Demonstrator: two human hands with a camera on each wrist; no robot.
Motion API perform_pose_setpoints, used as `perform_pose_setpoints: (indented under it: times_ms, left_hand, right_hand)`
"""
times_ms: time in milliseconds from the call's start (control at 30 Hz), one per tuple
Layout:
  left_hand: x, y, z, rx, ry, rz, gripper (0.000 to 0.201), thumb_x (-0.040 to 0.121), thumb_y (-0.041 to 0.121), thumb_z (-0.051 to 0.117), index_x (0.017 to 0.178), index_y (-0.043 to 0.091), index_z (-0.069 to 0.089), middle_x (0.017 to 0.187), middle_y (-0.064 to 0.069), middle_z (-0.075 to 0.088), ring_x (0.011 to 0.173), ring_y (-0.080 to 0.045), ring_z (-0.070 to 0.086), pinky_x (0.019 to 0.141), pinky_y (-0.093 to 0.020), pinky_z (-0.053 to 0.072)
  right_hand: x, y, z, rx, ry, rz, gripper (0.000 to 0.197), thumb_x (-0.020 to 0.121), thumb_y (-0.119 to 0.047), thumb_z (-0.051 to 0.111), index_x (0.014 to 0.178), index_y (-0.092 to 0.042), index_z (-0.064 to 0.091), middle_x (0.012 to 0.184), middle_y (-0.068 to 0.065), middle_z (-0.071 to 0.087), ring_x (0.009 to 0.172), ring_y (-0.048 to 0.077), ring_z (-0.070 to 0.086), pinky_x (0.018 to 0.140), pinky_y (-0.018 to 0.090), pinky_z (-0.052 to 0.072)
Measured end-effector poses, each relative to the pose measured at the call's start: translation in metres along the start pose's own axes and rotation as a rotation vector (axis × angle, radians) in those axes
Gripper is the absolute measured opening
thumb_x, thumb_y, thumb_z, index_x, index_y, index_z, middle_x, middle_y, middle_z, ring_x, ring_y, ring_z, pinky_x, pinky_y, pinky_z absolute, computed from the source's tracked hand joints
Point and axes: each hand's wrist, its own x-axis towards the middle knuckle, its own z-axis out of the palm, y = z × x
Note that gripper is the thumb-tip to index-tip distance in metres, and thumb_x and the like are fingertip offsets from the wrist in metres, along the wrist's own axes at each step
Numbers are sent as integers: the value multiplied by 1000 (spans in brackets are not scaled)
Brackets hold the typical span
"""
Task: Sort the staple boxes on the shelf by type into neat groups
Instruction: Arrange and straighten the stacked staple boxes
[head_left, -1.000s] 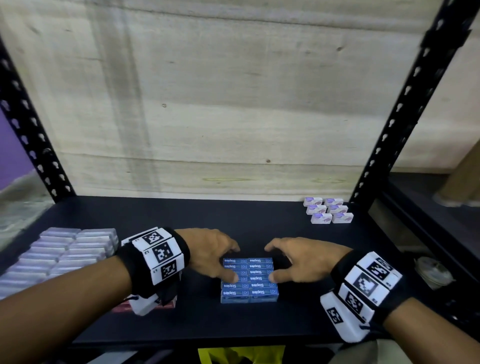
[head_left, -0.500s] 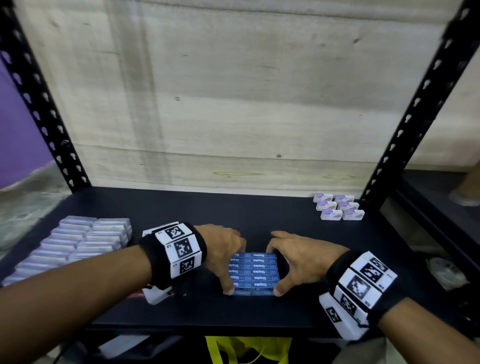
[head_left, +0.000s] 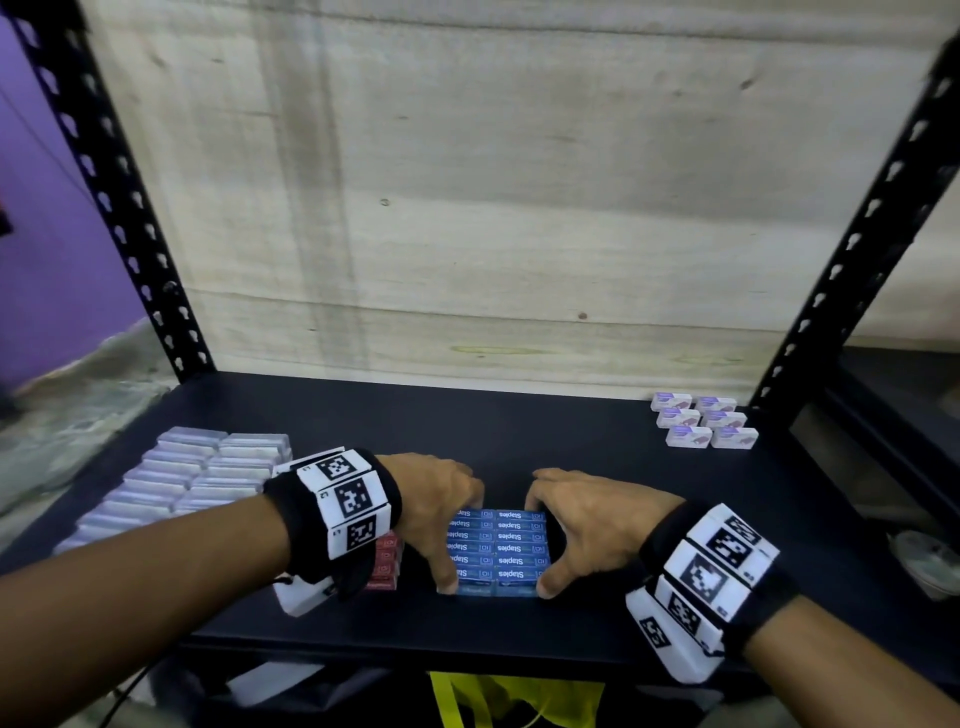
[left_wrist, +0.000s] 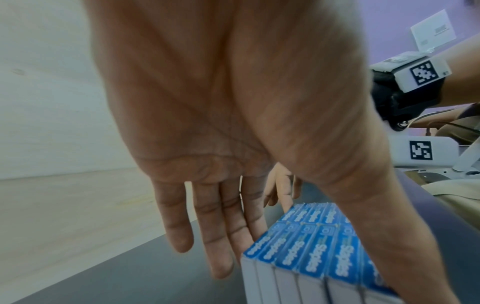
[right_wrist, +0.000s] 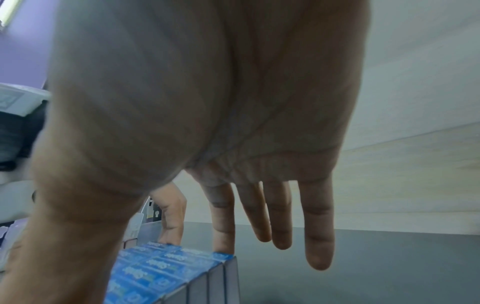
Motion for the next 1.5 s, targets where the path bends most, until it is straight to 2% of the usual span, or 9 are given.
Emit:
perform_pose_setpoints:
  times_ms: [133, 267, 333, 467, 600, 833, 1133, 1267, 1500]
  left_hand:
    - [1, -1, -1, -41, -36, -2, 82, 63, 58, 83, 129, 27, 46, 125, 10, 51, 109, -14, 54, 96, -40, 50]
    - [7, 0, -11, -125, -62, -2, 102, 62, 71, 76, 145, 29, 33, 144, 8, 45, 126, -15, 48, 107, -37, 41]
    - [13, 4, -20, -115, -24, 3, 103, 65, 74, 70, 148, 29, 29, 149, 7, 40, 132, -17, 44, 109, -37, 39]
    - [39, 25, -46, -81, 102, 65, 79, 78, 67, 65, 142, 27, 40, 139, 2, 50, 123, -19, 51, 103, -38, 43]
    - [78, 58, -69, -86, 237, 156, 59, 85, 53, 65, 134, 23, 51, 127, 1, 59, 110, -19, 57, 96, -35, 47]
    - [153, 110, -85, 23, 339, 221, 50, 91, 45, 61, 132, 18, 51, 126, -5, 57, 111, -27, 57, 91, -41, 50]
    - [230, 147, -106, 27, 461, 187, 42, 90, 28, 64, 127, 11, 55, 121, -14, 53, 106, -34, 56, 86, -42, 50]
    - [246, 154, -105, -3, 488, 165, 32, 89, 18, 59, 121, 12, 59, 113, -13, 58, 101, -33, 59, 75, -37, 50]
    - [253, 158, -108, -42, 458, 165, 29, 90, 13, 57, 118, 14, 62, 112, -14, 61, 99, -34, 61, 74, -36, 49]
  right_hand:
    - [0, 4, 2, 24, 1, 8, 68, 63, -58, 83, 114, -31, 47, 115, -15, 46, 103, 10, 50, 90, 33, 48]
    - [-3, 15, 1, 64, -25, -18, 102, 64, -63, 81, 146, -26, 33, 142, -14, 38, 126, 10, 44, 106, 30, 40]
    - [-11, 26, -2, 119, -10, 6, 104, 68, -67, 76, 151, -28, 27, 149, -11, 36, 131, 11, 43, 110, 32, 38]
    - [-33, 68, -13, 128, 64, 129, 71, 79, -66, 66, 140, -37, 43, 136, -7, 52, 120, 12, 53, 103, 34, 45]
    - [-52, 127, -25, 175, 134, 272, 48, 87, -53, 68, 129, -33, 57, 123, -12, 60, 114, 6, 57, 101, 28, 46]
    - [-59, 211, -34, 116, 323, 436, 25, 89, -34, 71, 113, -28, 67, 107, -10, 64, 101, 13, 62, 93, 30, 51]
    - [-31, 259, -29, 88, 390, 496, 25, 86, -18, 65, 105, -34, 68, 119, 0, 63, 108, 20, 60, 91, 33, 51]
    - [-25, 263, -27, 81, 390, 488, 26, 87, -19, 62, 107, -35, 68, 120, 1, 63, 110, 24, 60, 91, 37, 52]
    - [-24, 265, -28, 98, 401, 489, 27, 89, -18, 63, 109, -35, 68, 123, 3, 62, 114, 26, 59, 95, 40, 51]
